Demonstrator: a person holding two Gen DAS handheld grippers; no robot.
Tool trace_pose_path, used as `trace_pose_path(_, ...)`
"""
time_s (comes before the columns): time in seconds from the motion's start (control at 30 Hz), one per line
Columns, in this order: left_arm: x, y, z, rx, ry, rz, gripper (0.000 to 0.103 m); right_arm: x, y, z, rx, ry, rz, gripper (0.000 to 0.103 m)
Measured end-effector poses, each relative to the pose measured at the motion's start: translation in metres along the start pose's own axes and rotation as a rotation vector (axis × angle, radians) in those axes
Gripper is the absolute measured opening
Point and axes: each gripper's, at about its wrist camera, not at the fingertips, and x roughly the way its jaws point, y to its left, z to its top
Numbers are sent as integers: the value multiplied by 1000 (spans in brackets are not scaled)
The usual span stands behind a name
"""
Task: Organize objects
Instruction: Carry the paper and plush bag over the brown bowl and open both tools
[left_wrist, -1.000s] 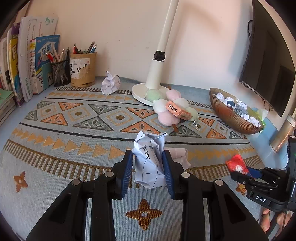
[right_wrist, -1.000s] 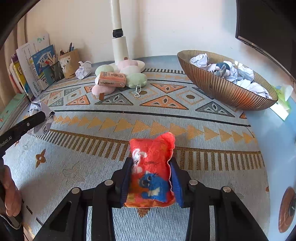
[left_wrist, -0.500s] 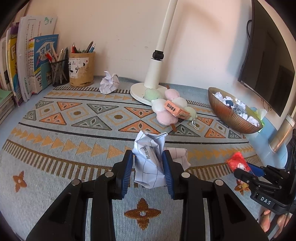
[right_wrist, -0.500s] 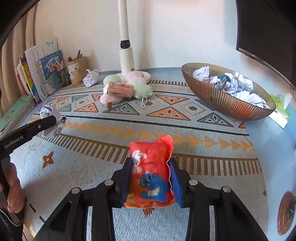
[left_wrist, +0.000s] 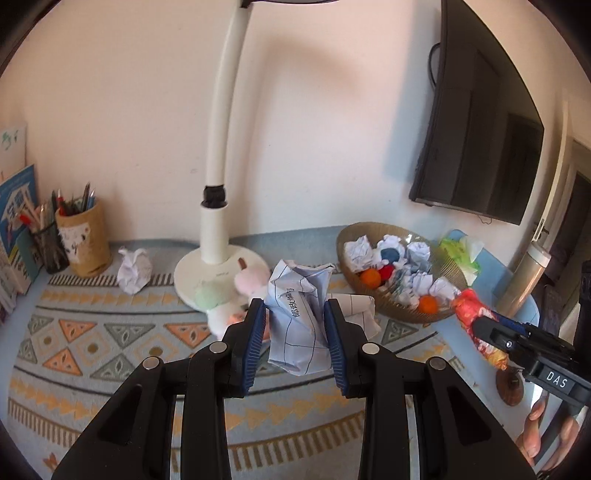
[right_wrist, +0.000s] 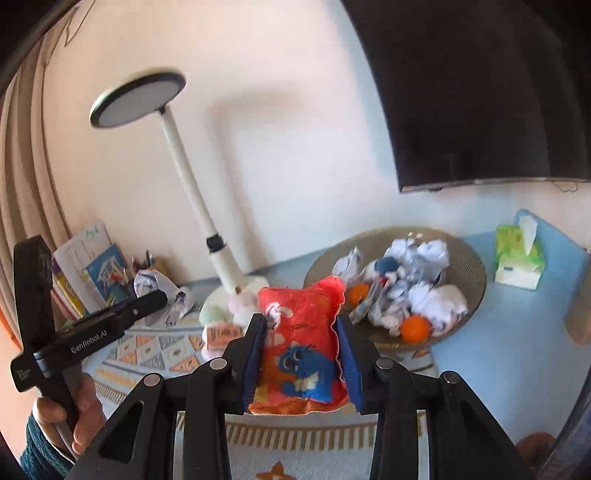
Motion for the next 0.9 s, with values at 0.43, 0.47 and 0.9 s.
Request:
trace_pose_path(0.43, 146, -83, 60, 64, 28, -127, 53, 83, -81, 53, 188, 3, -237, 39)
trace_pose_path(0.47, 149, -82, 59, 62, 41, -136, 80, 87, -85, 51, 202, 19, -224, 50)
trace_pose_path(0.9, 13, 17, 57, -72, -117, -45, 101, 36, 1, 32, 58, -5, -55, 80)
